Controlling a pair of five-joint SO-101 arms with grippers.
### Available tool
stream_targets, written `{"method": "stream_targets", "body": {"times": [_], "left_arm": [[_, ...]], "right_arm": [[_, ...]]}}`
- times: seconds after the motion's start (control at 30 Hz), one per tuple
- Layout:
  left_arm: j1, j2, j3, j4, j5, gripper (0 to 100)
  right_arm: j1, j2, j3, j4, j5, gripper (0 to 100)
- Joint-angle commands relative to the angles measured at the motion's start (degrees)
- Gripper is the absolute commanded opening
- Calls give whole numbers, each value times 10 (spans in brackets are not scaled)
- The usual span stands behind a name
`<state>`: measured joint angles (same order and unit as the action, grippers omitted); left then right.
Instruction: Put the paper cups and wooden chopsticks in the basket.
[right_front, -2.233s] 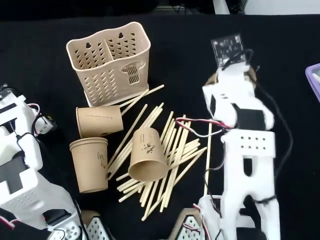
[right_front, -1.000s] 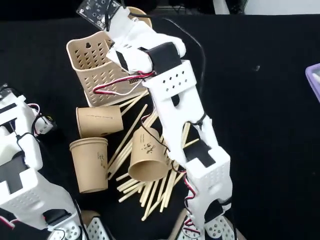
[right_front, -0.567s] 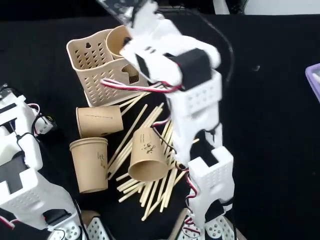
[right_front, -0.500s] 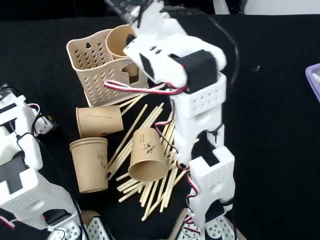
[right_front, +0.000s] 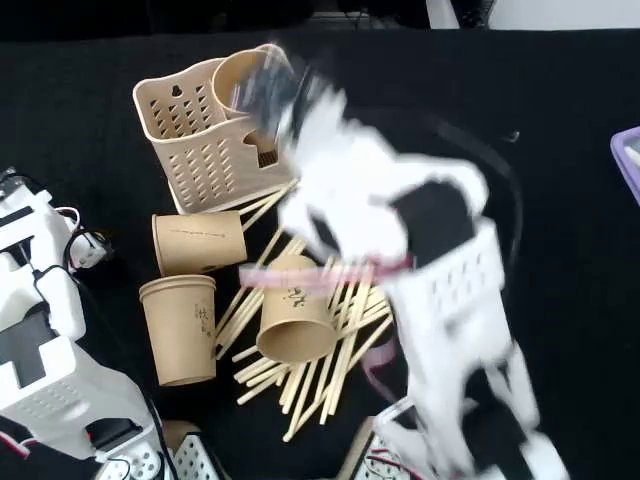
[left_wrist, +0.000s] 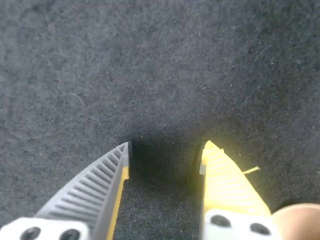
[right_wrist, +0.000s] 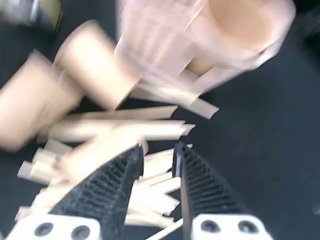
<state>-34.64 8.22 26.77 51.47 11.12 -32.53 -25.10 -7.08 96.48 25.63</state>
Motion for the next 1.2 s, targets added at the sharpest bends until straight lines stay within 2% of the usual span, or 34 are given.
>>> {"method": "stream_targets", "body": {"times": [0.0,0.17,0.27,0.37,0.47,0.67,0.83,0.9,1.0,1.17], "left_arm": [[18,7,4,-12,6,238],[18,7,4,-12,6,238],[18,7,4,-12,6,238],[18,7,4,-12,6,238],[18,7,4,-12,6,238],[18,7,3,-12,6,238],[18,7,1,-12,5,238],[18,7,1,-12,5,238],[18,7,2,-12,5,238],[18,7,2,-12,6,238]], "right_arm": [[-71,-189,313,-69,32,123],[-154,-314,550,-150,34,242],[-188,-332,614,-177,32,254],[-192,-327,655,-217,34,255],[-170,-322,685,-265,37,255],[-72,-320,716,-340,37,253],[-47,-325,700,-337,31,165],[-47,-325,672,-329,4,165],[-71,-320,604,-310,-59,234],[-162,-320,568,-342,-185,369]]}}
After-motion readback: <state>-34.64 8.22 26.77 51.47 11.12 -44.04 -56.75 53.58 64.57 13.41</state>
